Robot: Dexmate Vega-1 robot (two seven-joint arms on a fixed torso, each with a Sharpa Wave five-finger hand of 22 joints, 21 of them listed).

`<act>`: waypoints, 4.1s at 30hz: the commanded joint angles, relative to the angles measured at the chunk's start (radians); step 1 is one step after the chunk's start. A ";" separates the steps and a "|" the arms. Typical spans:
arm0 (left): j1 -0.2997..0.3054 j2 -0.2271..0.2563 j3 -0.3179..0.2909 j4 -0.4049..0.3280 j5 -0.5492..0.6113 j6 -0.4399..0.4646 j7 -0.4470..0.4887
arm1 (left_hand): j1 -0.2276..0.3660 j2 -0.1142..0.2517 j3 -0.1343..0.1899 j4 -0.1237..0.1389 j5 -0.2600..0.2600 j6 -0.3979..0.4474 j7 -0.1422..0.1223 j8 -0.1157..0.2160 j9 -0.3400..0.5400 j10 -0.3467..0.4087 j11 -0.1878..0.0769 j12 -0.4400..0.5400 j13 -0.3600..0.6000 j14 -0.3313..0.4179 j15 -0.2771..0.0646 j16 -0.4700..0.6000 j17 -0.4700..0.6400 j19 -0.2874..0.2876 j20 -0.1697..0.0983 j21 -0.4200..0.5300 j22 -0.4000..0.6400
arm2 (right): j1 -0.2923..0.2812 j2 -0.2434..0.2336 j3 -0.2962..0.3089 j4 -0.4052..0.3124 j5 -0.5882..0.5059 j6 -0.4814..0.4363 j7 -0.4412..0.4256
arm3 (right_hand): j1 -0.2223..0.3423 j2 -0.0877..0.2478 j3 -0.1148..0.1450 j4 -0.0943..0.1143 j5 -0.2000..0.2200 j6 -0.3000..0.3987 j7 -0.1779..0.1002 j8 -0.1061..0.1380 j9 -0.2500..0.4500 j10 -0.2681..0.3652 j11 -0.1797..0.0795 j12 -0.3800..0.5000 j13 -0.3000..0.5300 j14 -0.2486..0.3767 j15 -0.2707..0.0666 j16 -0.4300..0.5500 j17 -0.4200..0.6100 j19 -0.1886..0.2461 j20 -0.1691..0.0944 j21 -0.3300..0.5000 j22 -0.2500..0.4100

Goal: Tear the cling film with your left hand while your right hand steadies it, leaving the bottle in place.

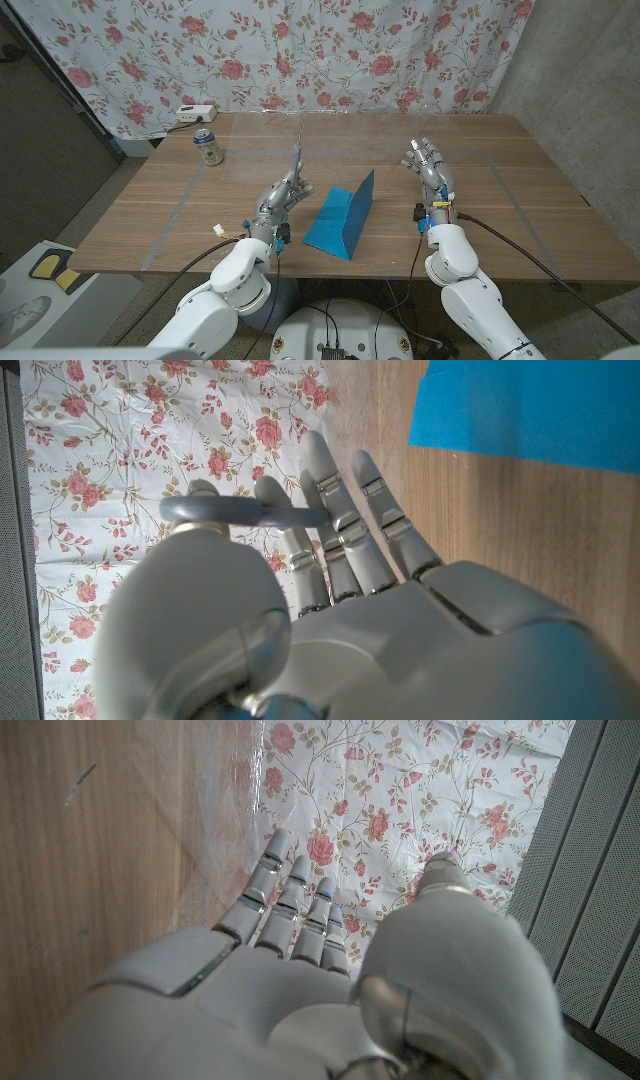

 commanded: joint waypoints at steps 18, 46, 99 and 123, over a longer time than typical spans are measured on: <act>-0.012 0.036 -0.015 0.045 0.259 0.051 0.057 | -0.182 -0.104 -0.100 0.052 0.013 0.061 0.038 -0.033 -0.089 0.154 -0.084 -0.022 -0.055 0.011 0.036 -0.036 0.005 0.002 0.016 0.006 -0.029 | 0.008 0.005 -0.001 -0.002 0.015 -0.013 0.014 | -0.007 -0.003 0.000 -0.007 0.004 -0.003 0.003 0.003 0.001 -0.009 -0.002 0.002 0.003 -0.003 -0.052 0.006 -0.005 0.005 0.003 -0.018 -0.001; -0.034 0.273 -0.071 -0.053 0.160 0.284 -0.216 | -0.590 -0.176 -0.430 0.198 0.149 0.039 0.156 -0.110 -0.099 0.111 -0.002 -0.039 -0.076 -0.035 0.125 -0.048 0.041 -0.018 0.075 -0.052 -0.074 | 0.033 -0.004 0.030 -0.002 0.010 -0.062 0.049 | -0.009 0.000 -0.002 -0.015 0.004 -0.008 0.002 0.002 0.001 -0.021 -0.004 -0.001 0.003 -0.015 -0.034 0.002 -0.016 -0.006 0.020 -0.048 -0.001; 0.050 0.383 -0.117 -0.129 0.239 0.250 -0.240 | -0.748 -0.167 -0.489 0.202 0.283 0.056 0.156 -0.143 -0.071 0.129 0.008 -0.031 -0.085 -0.008 0.127 -0.032 0.032 -0.001 0.071 -0.080 -0.072 | 0.128 -0.363 -0.089 -0.212 -0.475 -0.607 -0.159 | -0.018 0.010 -0.012 -0.057 0.009 -0.032 -0.062 0.013 0.001 0.020 -0.026 0.043 0.036 -0.075 0.036 -0.016 -0.083 0.048 0.141 -0.177 -0.001; 0.093 0.362 -0.131 -0.136 0.271 0.230 -0.230 | -0.737 -0.165 -0.487 0.186 0.313 0.061 0.149 -0.151 -0.058 0.137 0.006 -0.027 -0.091 0.004 0.120 -0.027 0.025 0.021 0.065 -0.081 -0.071 | 0.297 -0.474 -0.252 -0.210 -0.542 -0.800 -0.136 | -0.005 0.015 -0.008 -0.073 0.008 -0.001 -0.034 0.019 0.002 0.023 -0.029 0.044 0.034 -0.118 -0.007 -0.032 -0.105 0.020 0.109 -0.229 -0.002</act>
